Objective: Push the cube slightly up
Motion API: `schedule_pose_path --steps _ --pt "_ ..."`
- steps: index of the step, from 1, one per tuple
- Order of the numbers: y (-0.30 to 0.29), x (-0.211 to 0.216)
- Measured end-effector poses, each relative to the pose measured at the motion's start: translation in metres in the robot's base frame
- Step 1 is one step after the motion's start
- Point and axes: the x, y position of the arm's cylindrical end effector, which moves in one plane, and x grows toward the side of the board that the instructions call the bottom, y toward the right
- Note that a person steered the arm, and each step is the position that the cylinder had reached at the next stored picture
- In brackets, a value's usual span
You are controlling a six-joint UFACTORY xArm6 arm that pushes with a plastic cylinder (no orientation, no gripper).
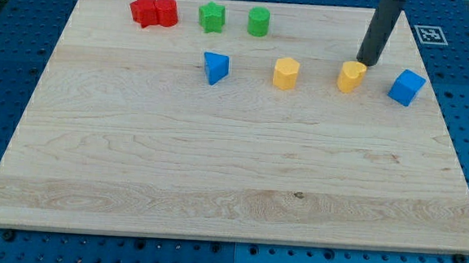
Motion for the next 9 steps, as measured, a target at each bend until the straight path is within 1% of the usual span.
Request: schedule_pose_path --steps 1,2,3,4,5,6,9 --pt "0.001 -0.028" --pt "0.059 -0.023" --pt "0.123 0.042" --pt "0.143 0.09" --pt "0.103 0.102" --pt "0.077 0.107" --pt "0.069 0.113"
